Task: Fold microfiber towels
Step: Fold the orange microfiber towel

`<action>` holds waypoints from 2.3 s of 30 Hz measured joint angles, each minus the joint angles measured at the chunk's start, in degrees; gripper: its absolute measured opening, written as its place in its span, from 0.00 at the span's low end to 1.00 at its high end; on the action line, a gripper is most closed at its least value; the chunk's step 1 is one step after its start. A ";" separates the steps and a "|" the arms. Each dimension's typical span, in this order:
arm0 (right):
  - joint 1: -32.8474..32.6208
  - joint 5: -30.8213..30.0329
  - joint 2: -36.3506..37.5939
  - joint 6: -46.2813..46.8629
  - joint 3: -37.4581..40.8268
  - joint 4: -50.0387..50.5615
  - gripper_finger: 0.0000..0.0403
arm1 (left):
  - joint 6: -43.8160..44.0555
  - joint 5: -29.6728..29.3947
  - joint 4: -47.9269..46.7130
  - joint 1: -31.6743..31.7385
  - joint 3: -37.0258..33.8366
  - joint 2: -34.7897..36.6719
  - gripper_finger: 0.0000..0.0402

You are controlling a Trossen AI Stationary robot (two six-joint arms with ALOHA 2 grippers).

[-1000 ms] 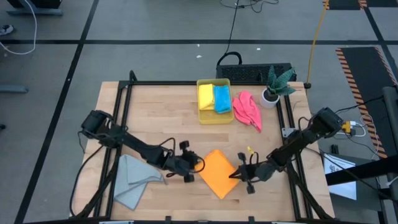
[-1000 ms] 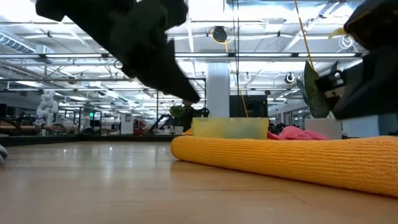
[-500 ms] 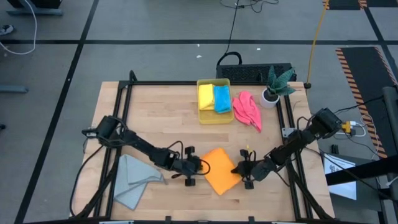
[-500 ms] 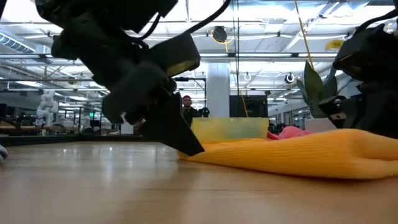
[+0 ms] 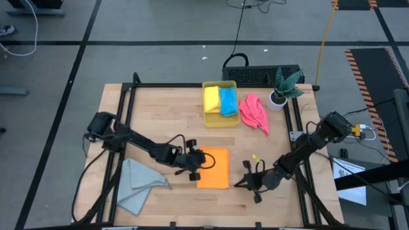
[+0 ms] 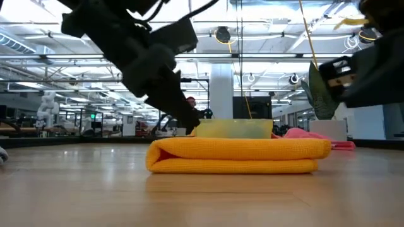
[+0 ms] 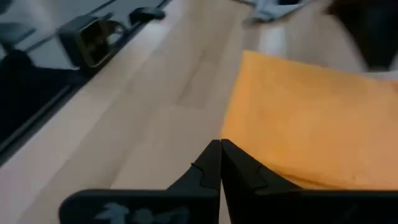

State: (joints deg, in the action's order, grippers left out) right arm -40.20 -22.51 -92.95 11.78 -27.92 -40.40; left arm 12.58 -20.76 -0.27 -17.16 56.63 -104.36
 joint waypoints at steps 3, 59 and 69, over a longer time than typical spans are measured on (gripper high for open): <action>2.53 -0.02 -0.38 -0.38 0.04 -1.39 0.00 | -0.27 3.63 2.10 -1.21 -0.03 -0.13 0.13; 8.72 6.24 -20.84 -13.77 -26.07 14.19 0.02 | 1.96 -13.32 -3.61 -10.61 0.08 0.51 0.13; 8.28 7.68 -15.84 -6.75 -26.08 19.46 0.01 | -5.26 2.77 5.31 -9.35 0.03 -5.31 0.13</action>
State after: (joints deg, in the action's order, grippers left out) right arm -31.92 -14.83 -108.78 5.03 -54.00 -20.94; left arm 7.32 -17.99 5.04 -26.51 56.66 -109.67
